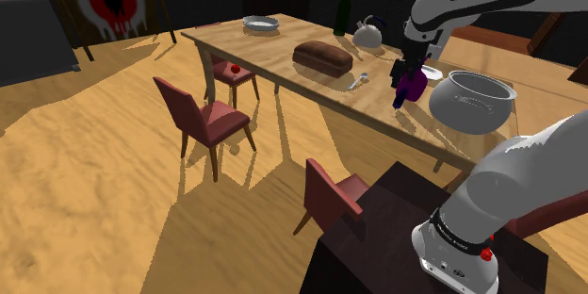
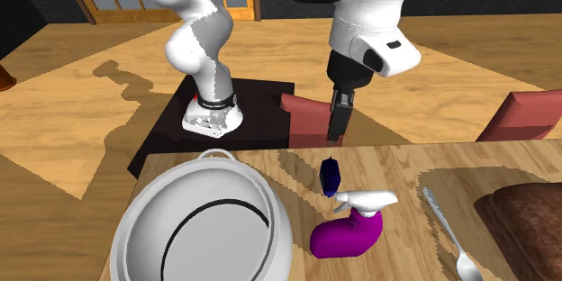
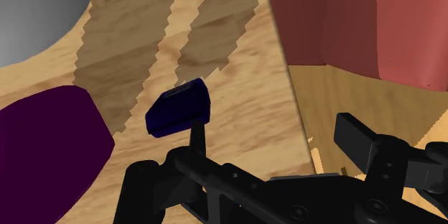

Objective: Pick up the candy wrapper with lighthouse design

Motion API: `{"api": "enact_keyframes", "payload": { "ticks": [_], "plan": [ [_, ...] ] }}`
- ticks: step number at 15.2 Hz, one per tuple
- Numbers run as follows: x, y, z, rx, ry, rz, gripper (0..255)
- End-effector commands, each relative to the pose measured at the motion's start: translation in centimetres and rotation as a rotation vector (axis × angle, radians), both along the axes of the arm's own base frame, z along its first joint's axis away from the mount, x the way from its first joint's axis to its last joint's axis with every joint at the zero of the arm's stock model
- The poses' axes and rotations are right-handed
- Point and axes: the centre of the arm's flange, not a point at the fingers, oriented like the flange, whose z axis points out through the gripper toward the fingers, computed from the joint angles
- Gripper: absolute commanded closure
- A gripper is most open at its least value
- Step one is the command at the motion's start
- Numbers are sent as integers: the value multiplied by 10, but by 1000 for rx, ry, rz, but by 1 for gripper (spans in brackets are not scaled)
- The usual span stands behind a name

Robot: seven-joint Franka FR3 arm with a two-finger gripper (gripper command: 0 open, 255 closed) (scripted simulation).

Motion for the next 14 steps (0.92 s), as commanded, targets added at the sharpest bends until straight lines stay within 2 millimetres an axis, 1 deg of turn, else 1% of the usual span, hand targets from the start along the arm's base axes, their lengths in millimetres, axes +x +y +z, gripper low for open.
{"api": "enact_keyframes", "payload": {
  "ticks": [1,5,6,14],
  "plan": [
    [3,-22,-8,-7,-3,-7,0],
    [12,-68,-29,-17,-8,-22,0],
    [13,-74,-32,-18,-9,-24,0],
    [13,-74,-72,-18,-9,-24,0]
  ]
}}
